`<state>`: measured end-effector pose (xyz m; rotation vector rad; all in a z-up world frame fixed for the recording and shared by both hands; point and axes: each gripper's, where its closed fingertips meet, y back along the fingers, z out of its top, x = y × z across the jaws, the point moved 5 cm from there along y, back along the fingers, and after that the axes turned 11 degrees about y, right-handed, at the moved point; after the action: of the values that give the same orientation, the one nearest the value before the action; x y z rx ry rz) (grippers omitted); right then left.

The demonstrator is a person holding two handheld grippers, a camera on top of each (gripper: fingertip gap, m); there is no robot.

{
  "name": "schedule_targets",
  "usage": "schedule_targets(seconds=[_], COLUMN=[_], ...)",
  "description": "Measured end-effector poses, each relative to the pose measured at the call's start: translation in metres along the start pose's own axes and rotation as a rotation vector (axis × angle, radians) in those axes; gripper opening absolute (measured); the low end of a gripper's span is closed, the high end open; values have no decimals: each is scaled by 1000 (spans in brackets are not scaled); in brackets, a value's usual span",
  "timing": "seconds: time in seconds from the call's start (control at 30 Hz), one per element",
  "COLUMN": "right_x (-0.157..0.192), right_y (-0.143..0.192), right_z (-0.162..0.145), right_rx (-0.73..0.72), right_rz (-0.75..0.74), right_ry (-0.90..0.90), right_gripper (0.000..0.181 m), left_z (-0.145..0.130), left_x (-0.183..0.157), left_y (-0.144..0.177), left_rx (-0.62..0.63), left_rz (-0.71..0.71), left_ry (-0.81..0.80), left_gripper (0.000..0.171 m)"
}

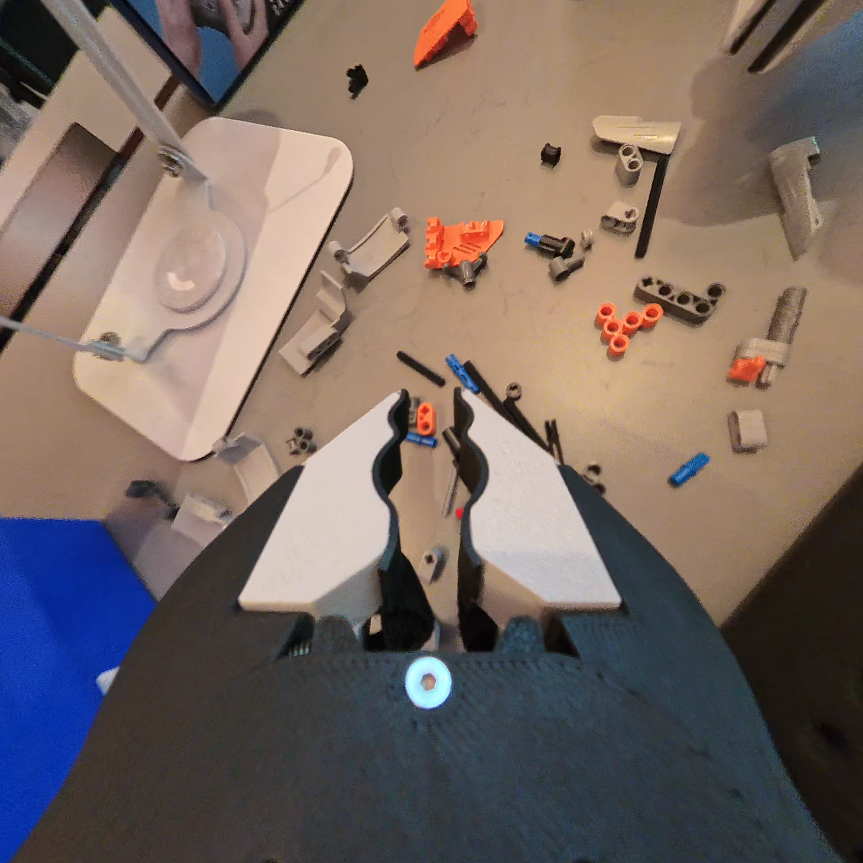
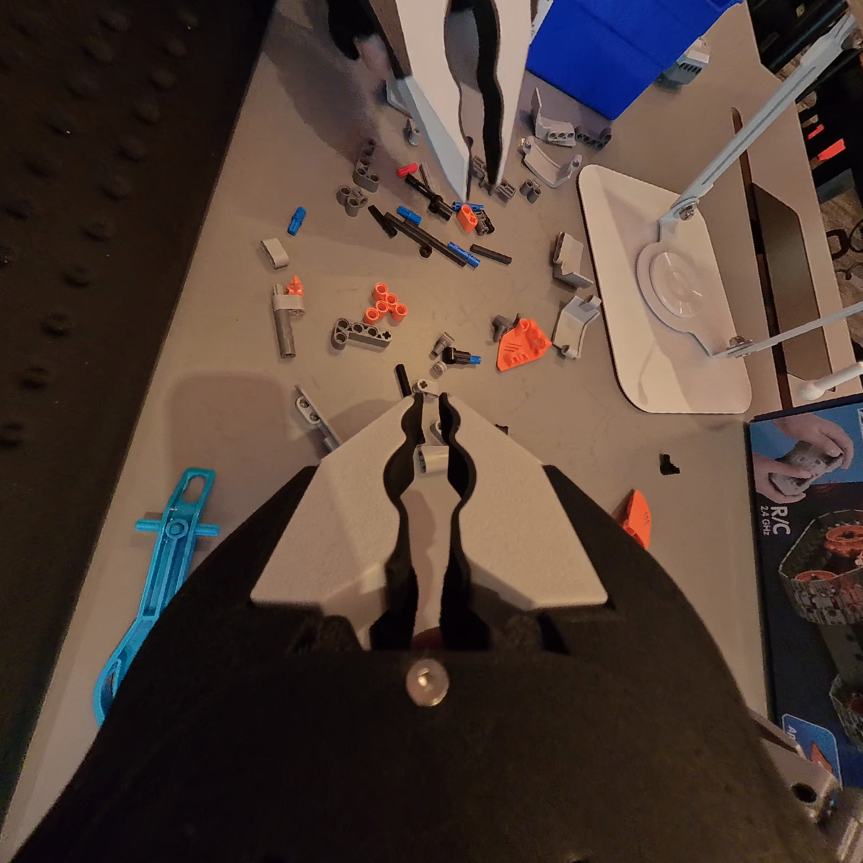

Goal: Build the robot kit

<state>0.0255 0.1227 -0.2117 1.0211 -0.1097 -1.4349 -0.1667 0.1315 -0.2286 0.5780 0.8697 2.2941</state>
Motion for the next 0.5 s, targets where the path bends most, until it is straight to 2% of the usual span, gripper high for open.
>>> schedule_targets(seconds=[0.23, 0.5], right_x=[1, 1], right_y=[1, 2], right_z=[3, 5], right_rx=[-10, -17], right_rz=[-1, 0], right_ry=[3, 3], right_gripper=[4, 4], left_z=[4, 6], left_x=[0, 2], left_y=[-34, -39], left_rx=[130, 157], left_rz=[-72, -85], left_ry=[75, 94], left_gripper=[17, 9])
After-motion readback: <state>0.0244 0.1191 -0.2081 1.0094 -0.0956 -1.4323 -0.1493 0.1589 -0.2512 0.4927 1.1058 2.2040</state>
